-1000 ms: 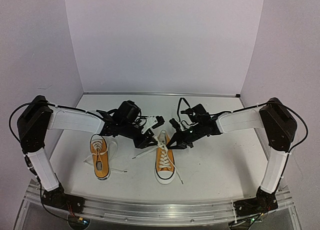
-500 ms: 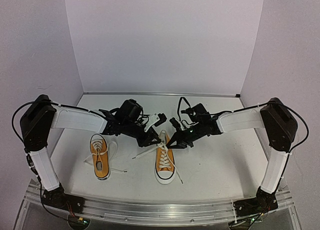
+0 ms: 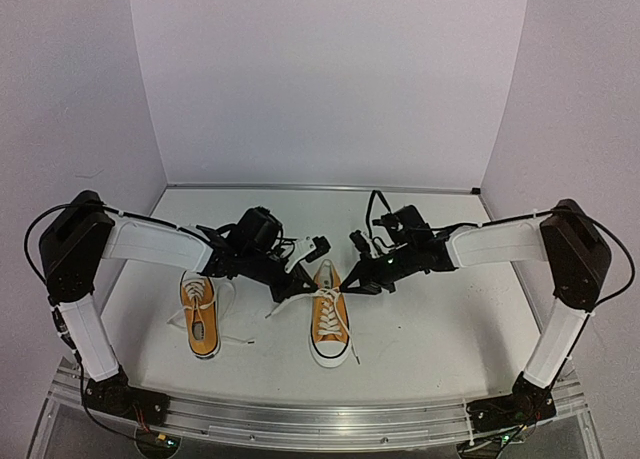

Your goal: Tie the shoes

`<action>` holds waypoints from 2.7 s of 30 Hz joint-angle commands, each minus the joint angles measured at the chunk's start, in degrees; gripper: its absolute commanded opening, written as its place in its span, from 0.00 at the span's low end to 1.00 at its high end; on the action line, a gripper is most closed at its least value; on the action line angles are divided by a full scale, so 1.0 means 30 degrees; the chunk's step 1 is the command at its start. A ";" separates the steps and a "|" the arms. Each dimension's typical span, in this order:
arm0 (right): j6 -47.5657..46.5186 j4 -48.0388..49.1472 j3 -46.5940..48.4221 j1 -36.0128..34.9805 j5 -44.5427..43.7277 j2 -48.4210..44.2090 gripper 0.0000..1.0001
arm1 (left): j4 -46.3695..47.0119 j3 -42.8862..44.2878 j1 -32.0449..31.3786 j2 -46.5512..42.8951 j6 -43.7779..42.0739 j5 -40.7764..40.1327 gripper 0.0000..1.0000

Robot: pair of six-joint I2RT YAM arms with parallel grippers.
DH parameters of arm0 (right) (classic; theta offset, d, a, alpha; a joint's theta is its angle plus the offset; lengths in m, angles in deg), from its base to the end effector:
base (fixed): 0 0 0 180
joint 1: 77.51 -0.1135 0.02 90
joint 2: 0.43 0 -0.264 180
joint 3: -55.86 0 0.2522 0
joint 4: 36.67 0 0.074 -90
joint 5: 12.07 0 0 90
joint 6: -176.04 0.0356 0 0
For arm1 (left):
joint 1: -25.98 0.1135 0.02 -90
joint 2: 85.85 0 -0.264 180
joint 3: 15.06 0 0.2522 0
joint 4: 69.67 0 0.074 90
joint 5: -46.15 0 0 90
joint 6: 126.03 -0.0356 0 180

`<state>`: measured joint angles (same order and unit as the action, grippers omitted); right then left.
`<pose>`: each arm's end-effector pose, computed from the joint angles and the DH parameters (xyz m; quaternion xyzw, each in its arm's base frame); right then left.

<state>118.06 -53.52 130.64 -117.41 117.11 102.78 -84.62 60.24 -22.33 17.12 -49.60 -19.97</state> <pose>0.2722 0.2569 0.1783 -0.1871 0.8605 0.4614 0.1080 0.2427 -0.2941 0.1815 0.5319 0.7257 -0.2982 0.3186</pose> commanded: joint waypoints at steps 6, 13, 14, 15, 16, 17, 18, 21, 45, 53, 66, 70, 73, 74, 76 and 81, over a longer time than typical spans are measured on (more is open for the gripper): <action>0.1062 0.0846 -0.1615 0.0558 -0.1774 -0.1679 0.00 | 0.1116 -0.0987 0.0050 -0.1792 0.0024 -0.0257 0.00; 0.1087 0.0849 -0.2673 0.1006 -0.2060 -0.2536 0.00 | 0.0814 -0.0923 0.0080 -0.1830 0.0221 -0.1729 0.00; 0.1077 0.0849 -0.2848 0.1063 -0.2070 -0.2646 0.00 | 0.0713 -0.0865 0.0080 -0.1760 0.0246 -0.1806 0.00; 0.1067 0.0845 -0.2986 0.1119 -0.2079 -0.2755 0.00 | 0.0645 -0.0821 0.0080 -0.1691 0.0246 -0.1882 0.00; 0.1056 0.0839 -0.3124 0.1173 -0.2089 -0.2851 0.00 | 0.0578 -0.0783 0.0080 -0.1624 0.0247 -0.1960 0.00; 0.1040 0.0835 -0.3251 0.1214 -0.2100 -0.2905 0.00 | 0.0525 -0.0764 0.0080 -0.1569 0.0251 -0.2042 0.00; 0.1014 0.0851 -0.3341 0.1233 -0.2101 -0.2935 0.00 | 0.0515 -0.0749 0.0080 -0.1542 0.0255 -0.2118 0.00; 0.0949 0.0854 -0.3502 0.1275 -0.2101 -0.2905 0.00 | 0.0514 -0.0744 0.0102 -0.1481 0.0267 -0.2517 0.00; 0.0181 0.1647 0.0520 0.1296 0.1577 0.0435 0.51 | -0.0002 -0.0224 0.0138 -0.1166 -0.0373 -0.1754 0.00; -0.0518 0.1498 0.1523 0.1119 0.3155 0.1953 0.38 | -0.0106 -0.0032 0.0138 -0.1131 -0.0399 -0.1710 0.00; -0.0810 0.1059 0.1047 0.1052 0.2870 0.1332 0.00 | -0.0097 -0.0055 0.0138 -0.0990 -0.0433 -0.2014 0.00; -0.0297 0.1205 0.0014 0.1060 0.1262 0.0242 0.00 | 0.0129 -0.0518 0.0140 -0.1175 -0.0243 -0.2298 0.00; 0.1021 0.2724 -0.1617 0.1050 0.0242 -0.0711 0.00 | 0.0513 -0.1004 0.0138 -0.1322 0.0207 -0.2370 0.00; 0.1536 0.3375 -0.2104 0.1055 -0.0159 -0.0968 0.00 | 0.0932 -0.1169 0.0138 -0.1368 0.0340 -0.2401 0.00; 0.2427 0.4329 -0.2875 0.1054 -0.1036 -0.1411 0.00 | 0.1235 -0.1494 0.0138 -0.1437 0.0545 -0.2478 0.00; 0.3705 0.5668 -0.4407 0.1055 -0.2257 -0.2081 0.00 | 0.1320 -0.1929 0.0178 -0.1423 0.0929 -0.3110 0.00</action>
<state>124.59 -42.45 120.20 -114.15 116.02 99.43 -82.47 55.50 -22.29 13.85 -48.38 -26.80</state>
